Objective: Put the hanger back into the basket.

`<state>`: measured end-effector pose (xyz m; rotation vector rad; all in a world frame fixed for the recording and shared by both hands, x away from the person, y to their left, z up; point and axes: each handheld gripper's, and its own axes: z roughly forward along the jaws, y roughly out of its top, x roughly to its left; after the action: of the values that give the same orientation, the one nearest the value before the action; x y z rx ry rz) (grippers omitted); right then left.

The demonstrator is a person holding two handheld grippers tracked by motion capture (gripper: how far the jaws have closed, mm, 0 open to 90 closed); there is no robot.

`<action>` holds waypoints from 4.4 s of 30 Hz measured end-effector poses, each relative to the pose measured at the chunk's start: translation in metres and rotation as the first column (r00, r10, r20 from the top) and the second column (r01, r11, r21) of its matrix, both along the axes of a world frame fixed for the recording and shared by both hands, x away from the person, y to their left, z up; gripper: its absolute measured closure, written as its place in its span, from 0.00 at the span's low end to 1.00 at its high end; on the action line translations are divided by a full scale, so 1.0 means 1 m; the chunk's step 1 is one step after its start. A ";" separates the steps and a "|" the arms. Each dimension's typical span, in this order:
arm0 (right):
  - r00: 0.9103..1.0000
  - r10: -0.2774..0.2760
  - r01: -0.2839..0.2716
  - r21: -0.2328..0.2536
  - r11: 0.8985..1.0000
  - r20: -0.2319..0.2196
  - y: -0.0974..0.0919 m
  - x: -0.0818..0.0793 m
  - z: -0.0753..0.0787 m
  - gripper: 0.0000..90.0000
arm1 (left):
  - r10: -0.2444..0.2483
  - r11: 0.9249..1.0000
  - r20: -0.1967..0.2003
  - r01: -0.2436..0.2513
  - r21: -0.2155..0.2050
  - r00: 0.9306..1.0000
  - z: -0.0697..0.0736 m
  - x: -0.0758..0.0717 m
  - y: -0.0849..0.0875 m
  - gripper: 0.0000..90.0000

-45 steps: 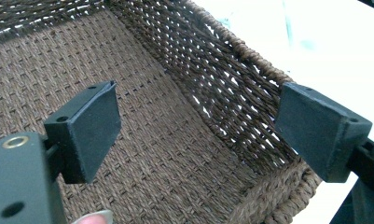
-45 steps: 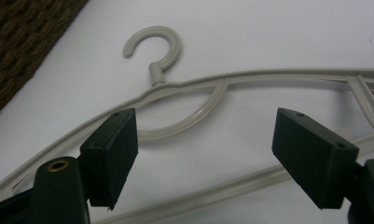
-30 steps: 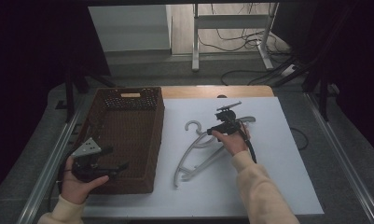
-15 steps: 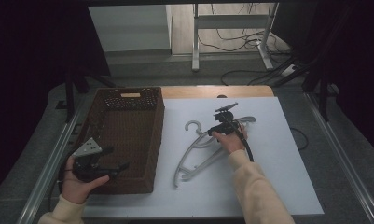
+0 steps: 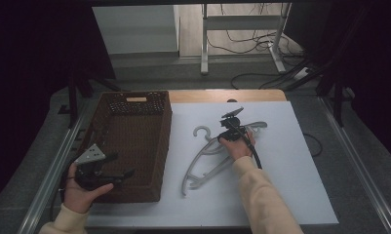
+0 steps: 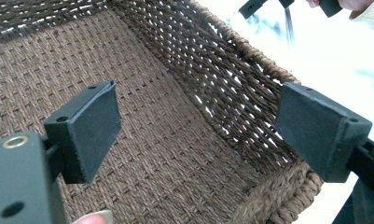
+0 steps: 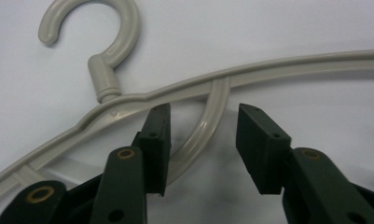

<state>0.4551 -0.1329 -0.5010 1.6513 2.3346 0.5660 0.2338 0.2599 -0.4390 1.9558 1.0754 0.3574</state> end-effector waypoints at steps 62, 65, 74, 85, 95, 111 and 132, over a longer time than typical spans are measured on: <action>0.974 -0.133 0.187 0.316 0.930 -0.186 -0.028 0.011 0.019 0.93 | -0.001 1.000 0.002 0.001 0.004 1.000 -0.001 0.000 0.001 0.16; 0.973 -0.117 0.183 0.360 0.915 -0.197 -0.034 0.010 0.024 0.94 | 0.000 1.000 0.002 0.000 0.003 1.000 0.000 0.000 0.001 0.16; 0.978 -0.079 0.163 0.465 0.870 -0.194 -0.043 0.005 0.032 0.94 | 0.000 1.000 0.001 0.000 0.004 1.000 -0.001 0.000 0.000 0.16; 0.986 -0.038 0.130 0.613 0.779 -0.160 -0.053 -0.002 0.053 0.95 | -0.001 1.000 0.001 0.001 0.004 1.000 0.000 0.000 0.000 0.16; 0.992 -0.022 0.099 0.658 0.746 -0.124 -0.058 -0.009 0.066 0.95 | -0.003 1.000 0.000 0.003 0.007 1.000 0.000 0.001 -0.001 0.16; 0.998 -0.006 0.042 0.697 0.716 -0.055 -0.065 -0.025 0.080 0.95 | -0.021 1.000 0.012 0.021 -0.008 1.000 0.010 -0.003 -0.015 0.16; 1.000 0.007 0.008 0.759 0.651 -0.017 -0.076 -0.043 0.080 0.95 | -0.117 0.991 0.007 0.117 -0.060 0.993 0.024 0.001 -0.070 0.16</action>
<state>0.4118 -0.2091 -0.4212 1.9367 2.2228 1.7372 0.2345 0.1901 -0.4152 1.9534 0.9532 0.2611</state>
